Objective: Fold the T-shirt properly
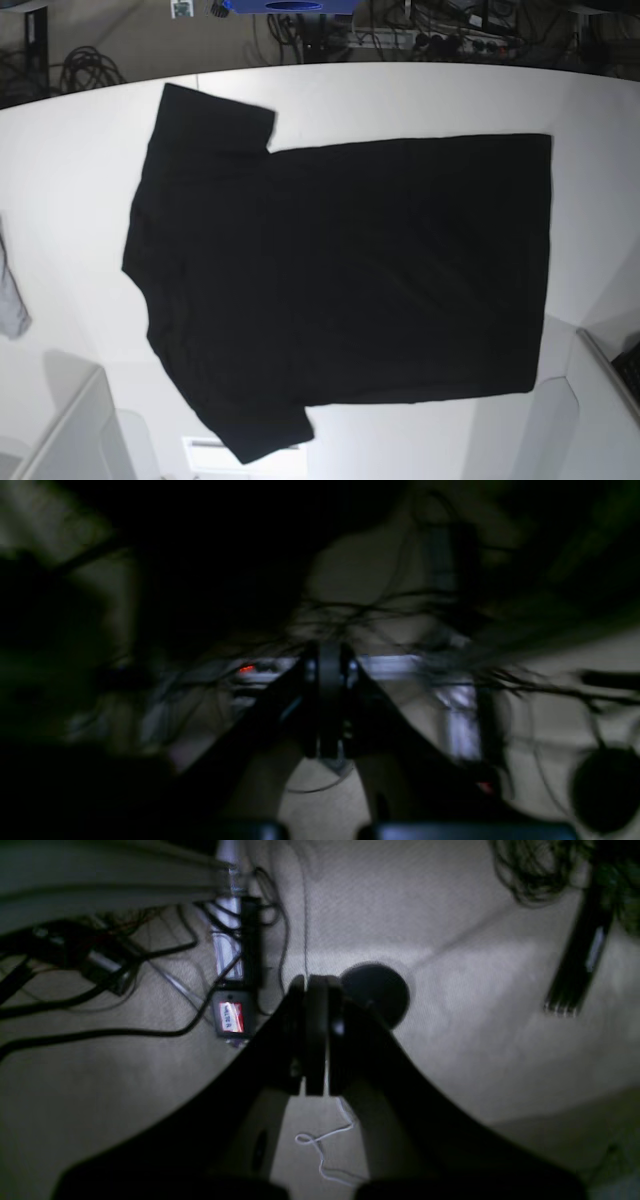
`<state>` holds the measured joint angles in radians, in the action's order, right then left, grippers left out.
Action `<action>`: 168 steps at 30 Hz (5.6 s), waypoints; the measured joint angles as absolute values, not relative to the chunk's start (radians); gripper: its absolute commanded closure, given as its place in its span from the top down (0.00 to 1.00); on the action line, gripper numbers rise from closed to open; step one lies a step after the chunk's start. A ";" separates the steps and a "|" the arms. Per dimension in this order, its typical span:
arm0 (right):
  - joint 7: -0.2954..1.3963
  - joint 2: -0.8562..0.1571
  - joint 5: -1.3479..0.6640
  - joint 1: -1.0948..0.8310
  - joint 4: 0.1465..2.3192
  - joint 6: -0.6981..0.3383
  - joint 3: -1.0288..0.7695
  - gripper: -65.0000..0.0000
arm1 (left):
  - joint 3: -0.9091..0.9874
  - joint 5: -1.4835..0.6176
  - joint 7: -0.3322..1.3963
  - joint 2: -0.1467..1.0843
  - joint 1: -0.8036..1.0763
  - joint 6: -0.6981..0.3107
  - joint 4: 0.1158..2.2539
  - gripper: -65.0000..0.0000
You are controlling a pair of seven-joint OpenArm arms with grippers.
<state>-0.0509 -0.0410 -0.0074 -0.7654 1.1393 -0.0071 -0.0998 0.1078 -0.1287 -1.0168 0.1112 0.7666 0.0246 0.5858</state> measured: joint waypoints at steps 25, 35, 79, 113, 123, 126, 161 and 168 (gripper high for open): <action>0.289 -0.015 -0.011 -0.807 1.914 -0.006 -0.278 0.00 | 0.384 -0.330 -0.963 0.169 1.184 0.029 1.514 0.00; 0.477 -0.005 -0.362 -0.632 1.956 -0.108 -0.282 0.00 | 0.382 -0.319 -0.805 0.163 1.147 0.026 1.675 0.00; 0.581 -0.024 -0.599 -0.497 1.685 -0.266 -0.423 0.35 | 0.607 -0.701 0.226 0.206 0.718 -0.132 1.751 0.63; 0.577 -0.038 -0.626 -0.492 1.644 -0.272 -0.423 0.00 | 0.528 -0.698 0.359 0.139 0.512 -0.140 1.588 0.63; 0.575 -0.038 -0.626 -0.494 1.644 -0.273 -0.424 0.00 | 0.526 -0.697 0.378 0.139 0.488 -0.135 1.566 0.00; 0.576 -0.038 -0.624 -0.495 1.647 -0.273 -0.424 0.00 | 0.526 -0.697 0.378 0.139 0.488 -0.135 1.567 0.00; 0.664 -0.030 -0.571 -0.676 1.940 -0.254 -0.423 0.00 | 0.530 -0.689 0.389 0.142 0.803 -0.131 1.863 0.00; 0.667 -0.030 -0.572 -0.632 1.951 -0.251 -0.423 0.00 | 0.530 -0.690 0.389 0.142 0.801 -0.132 1.940 0.00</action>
